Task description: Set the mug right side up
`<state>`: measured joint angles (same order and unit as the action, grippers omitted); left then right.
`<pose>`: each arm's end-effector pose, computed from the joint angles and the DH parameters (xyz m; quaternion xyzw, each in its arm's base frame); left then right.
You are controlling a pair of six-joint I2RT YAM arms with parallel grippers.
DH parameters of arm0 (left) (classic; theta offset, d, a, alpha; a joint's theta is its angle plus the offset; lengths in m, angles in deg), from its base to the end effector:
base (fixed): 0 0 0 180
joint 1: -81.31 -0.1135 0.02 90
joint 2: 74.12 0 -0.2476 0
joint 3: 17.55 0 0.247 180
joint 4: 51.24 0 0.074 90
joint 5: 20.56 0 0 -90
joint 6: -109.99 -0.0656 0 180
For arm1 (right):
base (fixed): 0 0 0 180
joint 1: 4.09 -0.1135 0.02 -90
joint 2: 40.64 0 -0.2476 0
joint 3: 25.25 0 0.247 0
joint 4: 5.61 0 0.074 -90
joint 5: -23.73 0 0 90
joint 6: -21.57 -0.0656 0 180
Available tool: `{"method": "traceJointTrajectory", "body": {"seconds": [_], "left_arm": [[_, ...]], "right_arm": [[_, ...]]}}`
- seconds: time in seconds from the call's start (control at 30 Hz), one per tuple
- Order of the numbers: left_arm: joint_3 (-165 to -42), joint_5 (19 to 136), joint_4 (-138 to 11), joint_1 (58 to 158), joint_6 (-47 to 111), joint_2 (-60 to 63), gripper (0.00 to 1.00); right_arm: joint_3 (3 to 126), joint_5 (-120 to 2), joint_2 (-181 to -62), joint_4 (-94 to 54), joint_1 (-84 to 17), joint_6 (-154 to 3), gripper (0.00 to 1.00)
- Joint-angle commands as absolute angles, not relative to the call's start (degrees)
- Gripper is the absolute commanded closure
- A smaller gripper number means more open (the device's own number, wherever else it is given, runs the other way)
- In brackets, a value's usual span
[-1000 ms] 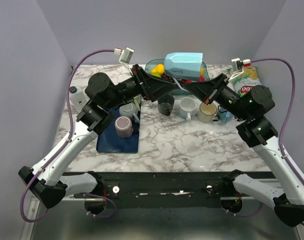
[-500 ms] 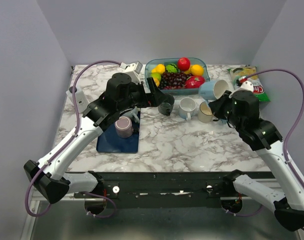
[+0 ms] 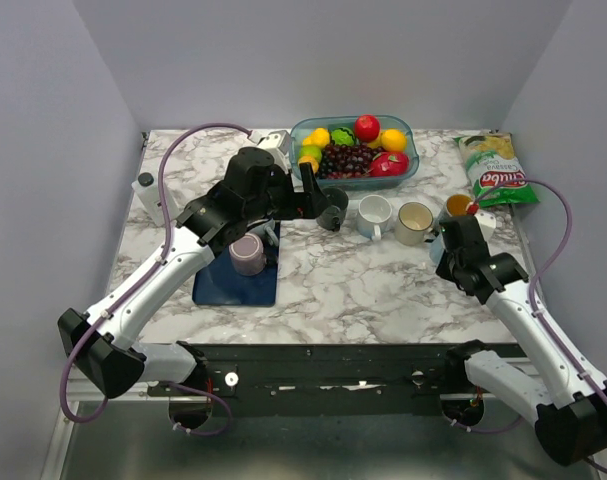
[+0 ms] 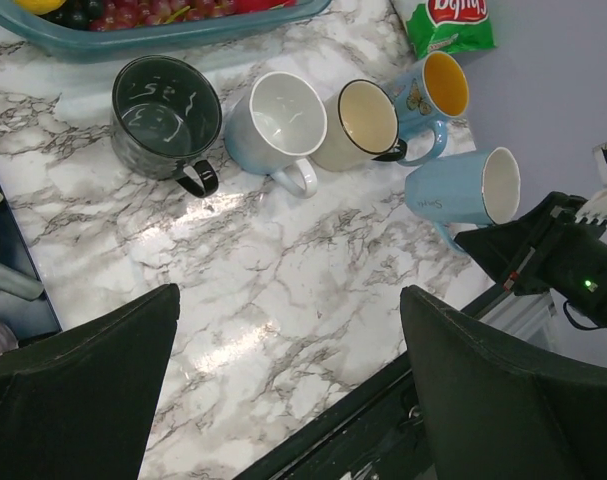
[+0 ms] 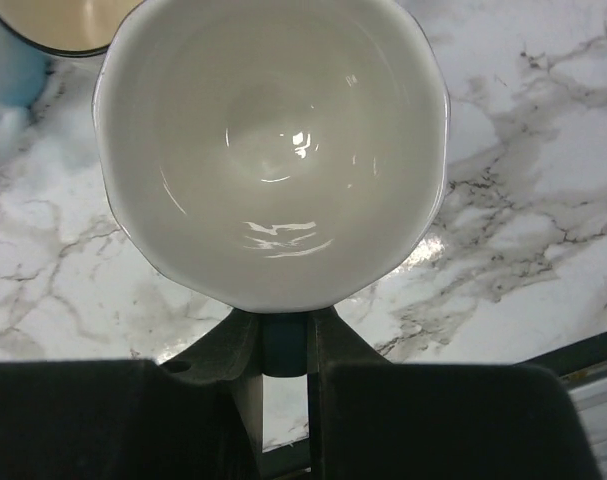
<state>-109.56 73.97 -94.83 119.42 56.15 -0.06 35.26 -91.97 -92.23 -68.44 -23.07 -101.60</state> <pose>0.2428 -0.1970 0.3674 0.0354 0.8452 -0.3479 0.4041 0.1876 0.0344 0.2382 0.1829 0.9114 -0.0572 0.3642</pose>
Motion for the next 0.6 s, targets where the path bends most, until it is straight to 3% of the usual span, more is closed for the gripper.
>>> {"method": "traceJointTrajectory", "body": {"seconds": [0.0,0.3,0.57], "left_arm": [[-108.60,73.57,-94.92,119.20,54.53,-0.38,0.01],[-105.70,73.92,-93.68,119.20,55.24,-1.26,0.01],[-105.00,73.75,-93.33,119.02,55.32,-1.17,0.01]], "right_arm": [[34.25,-92.99,-92.49,-64.23,-19.92,-104.73,0.99],[28.10,-87.81,-96.27,-57.12,-9.81,-100.07,0.99],[30.55,-88.16,-101.80,-54.83,-5.50,-96.38,0.99]]}}
